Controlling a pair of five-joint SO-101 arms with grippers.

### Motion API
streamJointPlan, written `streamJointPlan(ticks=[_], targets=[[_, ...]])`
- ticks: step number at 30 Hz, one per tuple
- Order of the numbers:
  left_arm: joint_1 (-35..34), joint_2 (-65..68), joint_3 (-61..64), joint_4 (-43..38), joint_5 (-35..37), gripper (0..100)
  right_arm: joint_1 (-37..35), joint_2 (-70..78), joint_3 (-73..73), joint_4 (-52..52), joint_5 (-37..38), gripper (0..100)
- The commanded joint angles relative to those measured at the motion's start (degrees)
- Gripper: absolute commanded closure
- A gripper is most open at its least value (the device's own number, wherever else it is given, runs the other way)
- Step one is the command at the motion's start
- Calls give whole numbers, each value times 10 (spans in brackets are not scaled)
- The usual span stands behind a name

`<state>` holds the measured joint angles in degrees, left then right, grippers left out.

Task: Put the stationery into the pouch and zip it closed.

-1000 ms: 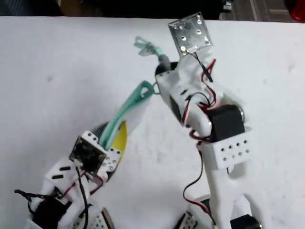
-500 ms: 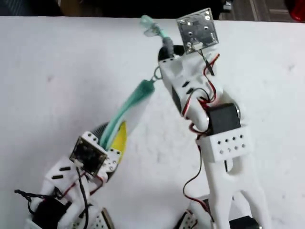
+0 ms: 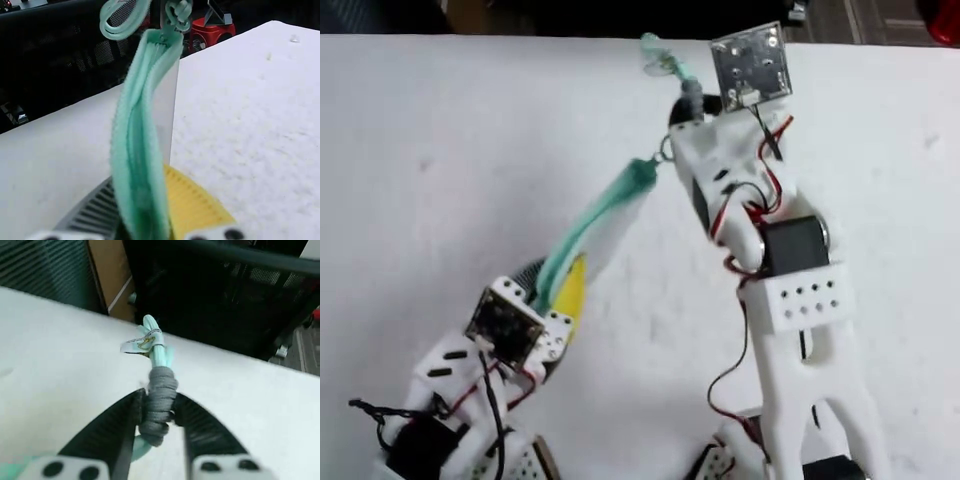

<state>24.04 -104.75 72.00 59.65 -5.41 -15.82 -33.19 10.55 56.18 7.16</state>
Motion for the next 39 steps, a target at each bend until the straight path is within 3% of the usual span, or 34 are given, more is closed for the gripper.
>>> streamJointPlan(ticks=[1,7,13,20,39], targets=[[-1,0,-26,8,-4,980,-52,-73,-89,166,-11,667],[1,0,-25,8,-4,980,-142,-110,-234,321,-48,727],[0,0,-25,11,-4,980,-255,4,-247,346,-142,726],[0,0,-25,31,-4,980,-261,97,-293,376,-216,693],[0,0,-25,33,-5,979,-269,276,-431,422,-236,693]])
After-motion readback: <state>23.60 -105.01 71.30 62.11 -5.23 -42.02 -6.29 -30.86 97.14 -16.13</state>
